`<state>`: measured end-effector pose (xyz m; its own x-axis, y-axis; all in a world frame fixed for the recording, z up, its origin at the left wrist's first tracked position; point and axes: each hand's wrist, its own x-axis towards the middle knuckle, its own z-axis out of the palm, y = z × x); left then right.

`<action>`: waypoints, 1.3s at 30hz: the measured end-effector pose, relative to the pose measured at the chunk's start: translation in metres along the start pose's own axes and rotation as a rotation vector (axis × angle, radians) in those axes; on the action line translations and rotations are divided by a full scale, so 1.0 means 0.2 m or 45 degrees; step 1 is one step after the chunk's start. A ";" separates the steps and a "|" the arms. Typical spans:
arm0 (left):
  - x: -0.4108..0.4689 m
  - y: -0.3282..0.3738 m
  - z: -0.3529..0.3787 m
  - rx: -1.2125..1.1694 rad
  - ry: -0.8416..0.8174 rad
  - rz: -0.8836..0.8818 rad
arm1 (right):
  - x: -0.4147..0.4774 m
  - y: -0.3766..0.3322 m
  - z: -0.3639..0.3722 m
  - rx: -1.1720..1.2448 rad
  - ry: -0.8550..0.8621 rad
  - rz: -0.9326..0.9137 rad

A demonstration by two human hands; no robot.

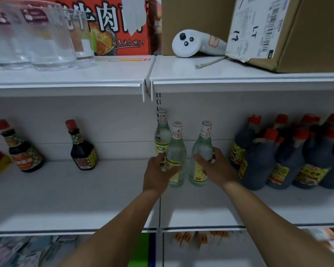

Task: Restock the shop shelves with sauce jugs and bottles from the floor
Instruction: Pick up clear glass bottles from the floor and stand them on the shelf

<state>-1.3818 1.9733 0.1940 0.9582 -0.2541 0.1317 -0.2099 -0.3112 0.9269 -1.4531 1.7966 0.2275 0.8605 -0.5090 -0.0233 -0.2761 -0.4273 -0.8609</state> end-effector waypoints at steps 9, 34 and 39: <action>0.09 0.00 0.12 0.036 0.289 -0.141 | 0.12 0.08 -0.01 0.147 0.143 -0.046; 0.30 0.00 0.23 0.186 0.404 -0.299 | 0.35 0.12 0.13 0.014 0.147 -0.091; 0.32 0.02 0.27 0.227 0.442 -0.324 | 0.39 0.12 0.14 0.007 0.161 -0.080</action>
<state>-1.3321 1.9075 0.1864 0.9855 0.1630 0.0463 0.0391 -0.4844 0.8740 -1.3803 1.7666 0.1900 0.8152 -0.5714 0.0948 -0.2205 -0.4575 -0.8614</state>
